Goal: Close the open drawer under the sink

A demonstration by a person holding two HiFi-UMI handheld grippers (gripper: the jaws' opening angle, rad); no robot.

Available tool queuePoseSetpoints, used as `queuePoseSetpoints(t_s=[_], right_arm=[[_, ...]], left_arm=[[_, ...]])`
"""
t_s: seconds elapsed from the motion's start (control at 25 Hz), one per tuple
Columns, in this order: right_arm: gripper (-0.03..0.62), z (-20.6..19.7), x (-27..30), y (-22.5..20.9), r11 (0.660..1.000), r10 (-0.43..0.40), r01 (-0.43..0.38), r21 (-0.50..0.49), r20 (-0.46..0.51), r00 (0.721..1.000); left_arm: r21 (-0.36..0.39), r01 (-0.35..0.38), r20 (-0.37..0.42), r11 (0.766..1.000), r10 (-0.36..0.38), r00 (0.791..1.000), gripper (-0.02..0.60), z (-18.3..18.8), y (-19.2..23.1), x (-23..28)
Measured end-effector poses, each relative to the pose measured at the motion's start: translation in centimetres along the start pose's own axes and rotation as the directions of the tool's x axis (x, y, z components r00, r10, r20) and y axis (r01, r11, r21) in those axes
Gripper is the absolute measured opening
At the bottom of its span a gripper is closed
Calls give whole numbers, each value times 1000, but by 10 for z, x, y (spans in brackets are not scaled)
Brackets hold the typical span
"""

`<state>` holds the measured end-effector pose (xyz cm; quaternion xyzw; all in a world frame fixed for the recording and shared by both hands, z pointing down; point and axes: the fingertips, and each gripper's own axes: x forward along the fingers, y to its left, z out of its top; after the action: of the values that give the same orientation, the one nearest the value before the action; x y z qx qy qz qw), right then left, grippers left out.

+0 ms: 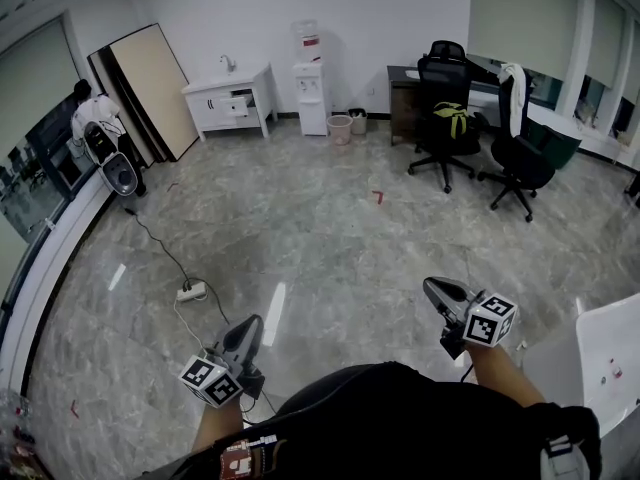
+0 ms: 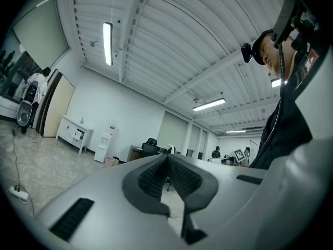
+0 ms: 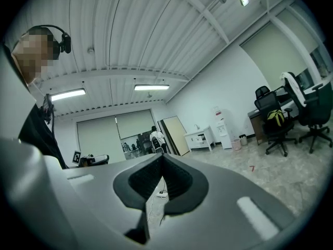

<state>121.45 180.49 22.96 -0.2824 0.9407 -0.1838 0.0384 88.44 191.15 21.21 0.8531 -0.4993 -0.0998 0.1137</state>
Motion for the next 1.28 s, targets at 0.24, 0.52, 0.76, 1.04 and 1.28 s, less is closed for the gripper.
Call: queuePoseSetpoints(t_s=[0.24, 0.52, 0.76, 1.04, 1.28], right_arm=[[2, 7, -53, -35, 999, -35, 35, 12, 6, 999], [2, 7, -100, -62, 999, -47, 47, -4, -16, 999], [2, -1, -123, -77, 998, -66, 67, 6, -32, 997], [2, -17, -102, -84, 998, -29, 32, 46, -63, 998], [2, -29, -26, -56, 999, 34, -32, 27, -108, 994]], left_arm=[[-8, 42, 0, 999, -42, 999, 2, -19, -43, 38], [-47, 71, -1, 996, -71, 997, 2, -46, -87, 74], [-41, 87, -32, 995, -88, 996, 2, -57, -112, 92], [-46, 55, -60, 997, -57, 997, 0, -62, -107, 89], [-61, 9, -39, 998, -11, 999, 0, -50, -48, 62]])
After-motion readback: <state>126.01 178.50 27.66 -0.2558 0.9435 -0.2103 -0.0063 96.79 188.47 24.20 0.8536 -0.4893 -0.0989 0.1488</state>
